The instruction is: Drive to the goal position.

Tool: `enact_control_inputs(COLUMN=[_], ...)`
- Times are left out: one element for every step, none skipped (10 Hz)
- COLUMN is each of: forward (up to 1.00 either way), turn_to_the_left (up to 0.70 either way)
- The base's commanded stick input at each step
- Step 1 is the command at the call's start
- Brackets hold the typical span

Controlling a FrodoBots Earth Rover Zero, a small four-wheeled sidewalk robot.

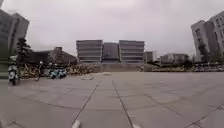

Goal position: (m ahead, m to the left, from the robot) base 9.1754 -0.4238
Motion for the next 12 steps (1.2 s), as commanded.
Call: enact_control_inputs(forward=[0.7,0.7,0.7,0.7,0.7,0.7,0.7,0.7,0.7,0.7,0.7,0.7], turn_to_the_left=[-0.02,-0.02,-0.02,-0.01,0.0,0.0,0.0,0.0,0.0,-0.01,-0.02,-0.08])
